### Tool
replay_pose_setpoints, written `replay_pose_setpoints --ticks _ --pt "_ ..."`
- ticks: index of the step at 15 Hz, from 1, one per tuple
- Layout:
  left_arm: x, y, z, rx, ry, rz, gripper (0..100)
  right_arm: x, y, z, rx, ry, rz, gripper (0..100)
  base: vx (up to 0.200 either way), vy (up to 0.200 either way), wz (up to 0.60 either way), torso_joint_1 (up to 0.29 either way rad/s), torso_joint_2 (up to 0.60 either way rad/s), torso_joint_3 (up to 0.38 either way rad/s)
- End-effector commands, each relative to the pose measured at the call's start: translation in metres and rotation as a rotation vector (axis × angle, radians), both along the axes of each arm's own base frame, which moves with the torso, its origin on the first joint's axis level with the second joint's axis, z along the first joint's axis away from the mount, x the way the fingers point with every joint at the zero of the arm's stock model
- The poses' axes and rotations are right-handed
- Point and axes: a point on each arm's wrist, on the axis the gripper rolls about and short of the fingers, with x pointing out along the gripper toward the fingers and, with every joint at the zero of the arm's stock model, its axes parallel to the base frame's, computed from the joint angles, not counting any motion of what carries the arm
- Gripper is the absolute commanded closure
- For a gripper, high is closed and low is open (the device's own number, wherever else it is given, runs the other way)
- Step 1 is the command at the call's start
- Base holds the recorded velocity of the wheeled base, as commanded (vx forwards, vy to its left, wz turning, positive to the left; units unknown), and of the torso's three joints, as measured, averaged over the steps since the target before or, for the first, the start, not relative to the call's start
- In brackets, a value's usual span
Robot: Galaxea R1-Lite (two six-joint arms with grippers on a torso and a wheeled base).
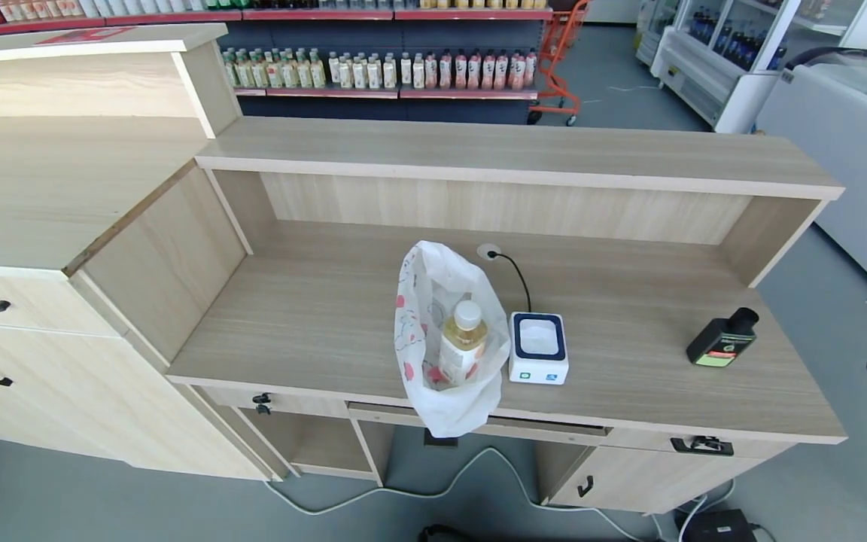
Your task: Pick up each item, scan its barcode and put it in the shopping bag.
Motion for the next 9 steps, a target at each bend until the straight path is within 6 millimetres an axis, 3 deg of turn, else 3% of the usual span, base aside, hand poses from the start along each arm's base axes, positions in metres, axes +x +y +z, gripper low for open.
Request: replay_pose_setpoints --ticks 1,9 --pt "0.0 0.0 0.0 -0.001 0.0 0.0 0 0.028 0.01 -0.022 0.04 0.006 0.055 0 0.0 0.0 0.0 0.0 0.0 0.0" --pt "0.0 0.0 0.0 -0.001 0.0 0.0 0 0.055 0.049 -0.041 0.053 -0.014 0.179 0 0.0 0.0 0.0 0.0 0.0 0.0"
